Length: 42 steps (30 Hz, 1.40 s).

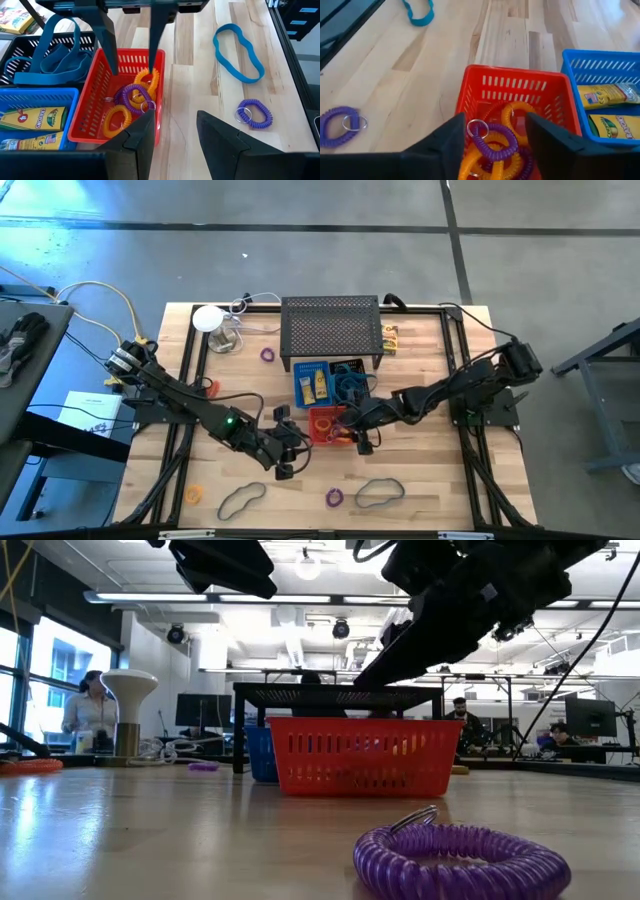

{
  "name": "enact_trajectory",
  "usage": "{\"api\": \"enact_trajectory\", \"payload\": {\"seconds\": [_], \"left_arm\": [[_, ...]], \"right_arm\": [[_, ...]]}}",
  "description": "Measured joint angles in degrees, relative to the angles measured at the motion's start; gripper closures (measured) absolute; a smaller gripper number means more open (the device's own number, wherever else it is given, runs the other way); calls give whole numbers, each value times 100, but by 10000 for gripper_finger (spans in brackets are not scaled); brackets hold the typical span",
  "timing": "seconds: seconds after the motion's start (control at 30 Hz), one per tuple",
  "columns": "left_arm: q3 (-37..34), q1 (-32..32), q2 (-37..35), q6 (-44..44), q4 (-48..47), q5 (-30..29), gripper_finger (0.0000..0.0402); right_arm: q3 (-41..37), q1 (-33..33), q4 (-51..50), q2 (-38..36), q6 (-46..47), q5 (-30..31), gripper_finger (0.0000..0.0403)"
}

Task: Pick & Place Office Desk Supplies
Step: Put the yellow crayon box into the blue bin

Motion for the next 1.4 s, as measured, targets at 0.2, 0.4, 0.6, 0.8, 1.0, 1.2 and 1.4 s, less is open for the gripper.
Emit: {"api": "enact_trajectory", "payload": {"seconds": [0.2,0.4,0.6,0.8,1.0,1.2,1.4], "left_arm": [[0,0,0,2,-29,0,260],[0,0,0,-1,-55,0,260],[0,-29,0,-24,-70,-2,260],[0,-17,0,-28,-36,-4,260],[0,-17,0,-39,-17,-3,260],[0,-17,0,-39,-21,-4,260],[0,-17,0,-39,-24,-4,260]], "right_arm": [[130,76,-987,-408,-49,-43,173],[382,150,-3201,-1296,413,586,181],[435,-52,-5587,-2005,1745,1666,195],[247,-860,-6466,-2076,2103,2526,205],[-180,-2048,-5695,-1922,968,2499,211],[-256,-2941,-4886,-1875,-68,2471,210],[-268,-3668,-4363,-1877,-583,2302,210]]}}
